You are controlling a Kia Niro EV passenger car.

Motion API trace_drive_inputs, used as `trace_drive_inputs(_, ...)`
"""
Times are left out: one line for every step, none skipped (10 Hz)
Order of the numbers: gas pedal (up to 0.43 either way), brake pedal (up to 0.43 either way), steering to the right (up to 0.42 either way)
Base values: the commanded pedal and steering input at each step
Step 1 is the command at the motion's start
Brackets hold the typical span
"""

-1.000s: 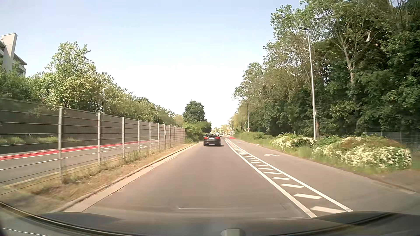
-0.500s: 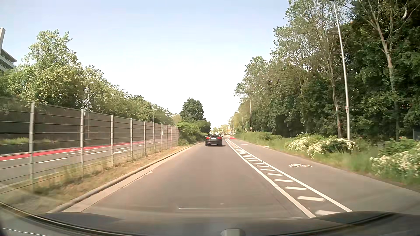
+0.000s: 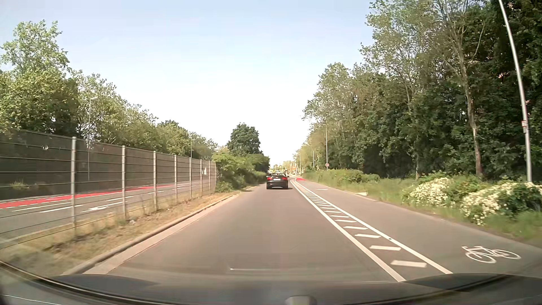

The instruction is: Follow the waypoints while adhering to traffic rules and regulations

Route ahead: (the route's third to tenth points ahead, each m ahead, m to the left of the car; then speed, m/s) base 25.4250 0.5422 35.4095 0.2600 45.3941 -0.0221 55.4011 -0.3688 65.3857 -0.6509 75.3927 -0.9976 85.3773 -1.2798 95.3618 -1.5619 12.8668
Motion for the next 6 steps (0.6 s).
trace_drive_inputs(0.118, 0.000, 0.004)
trace_drive_inputs(0.118, 0.000, 0.004)
trace_drive_inputs(0.118, 0.000, 0.004)
trace_drive_inputs(0.118, 0.000, 0.004)
trace_drive_inputs(0.118, 0.000, 0.004)
trace_drive_inputs(0.118, 0.000, 0.004)
